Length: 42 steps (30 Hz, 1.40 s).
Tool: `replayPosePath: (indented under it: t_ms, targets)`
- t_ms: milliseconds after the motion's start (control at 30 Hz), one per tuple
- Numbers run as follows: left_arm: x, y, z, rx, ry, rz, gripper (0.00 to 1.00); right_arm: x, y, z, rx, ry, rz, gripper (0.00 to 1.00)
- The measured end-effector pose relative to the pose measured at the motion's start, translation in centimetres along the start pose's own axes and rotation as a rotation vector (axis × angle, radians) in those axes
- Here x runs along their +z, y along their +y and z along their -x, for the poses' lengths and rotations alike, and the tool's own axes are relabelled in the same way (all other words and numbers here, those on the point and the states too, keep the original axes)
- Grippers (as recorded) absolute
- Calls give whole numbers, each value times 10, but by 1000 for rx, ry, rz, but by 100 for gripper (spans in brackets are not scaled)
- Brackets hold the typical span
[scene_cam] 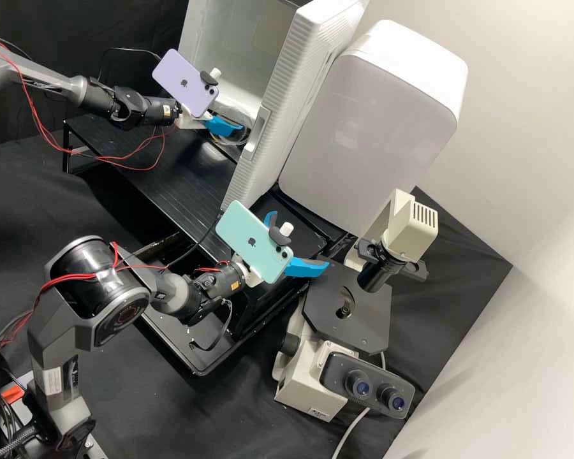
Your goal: Take the petri dish out of the incubator
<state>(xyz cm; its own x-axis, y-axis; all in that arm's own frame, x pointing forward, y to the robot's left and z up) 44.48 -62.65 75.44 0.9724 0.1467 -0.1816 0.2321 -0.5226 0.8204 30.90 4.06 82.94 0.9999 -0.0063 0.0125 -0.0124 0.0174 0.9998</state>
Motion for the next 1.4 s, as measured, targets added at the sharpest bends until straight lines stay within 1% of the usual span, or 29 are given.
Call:
replayPosePath:
  t_ms: [200,300,333,367,433,467,533,633,733,800,1200,1267,1400]
  targets:
    - [-1,0,0,1,9,7,0,0,0,0,0,0,0,100]
    - [0,3,0,6,8,20,0,0,0,0,0,0,0,100]
    - [0,4,0,6,9,28,0,0,0,0,0,0,0,100]
    - [1,5,0,4,9,51,0,0,0,0,0,0,0,100]
    - [2,8,0,3,2,74,0,0,0,0,0,0,0,100]
    - [4,10,0,6,-10,64,0,0,0,0,0,0,0,100]
    - [9,12,-2,-7,-85,4,0,0,0,0,0,0,0,100]
    - [19,11,-3,-26,-187,-84,0,0,0,0,0,0,0,100]
    - [25,10,-3,-41,-242,-108,0,0,0,0,0,0,0,100]
    - [26,10,-3,-42,-251,-115,0,0,0,0,0,0,0,100]
    - [23,10,-8,-39,-240,-110,0,0,0,0,0,0,0,100]
    - [22,10,-9,-38,-233,-106,0,0,0,0,0,0,0,100]
    - [20,7,-9,-44,-212,-77,0,0,0,0,0,0,0,100]
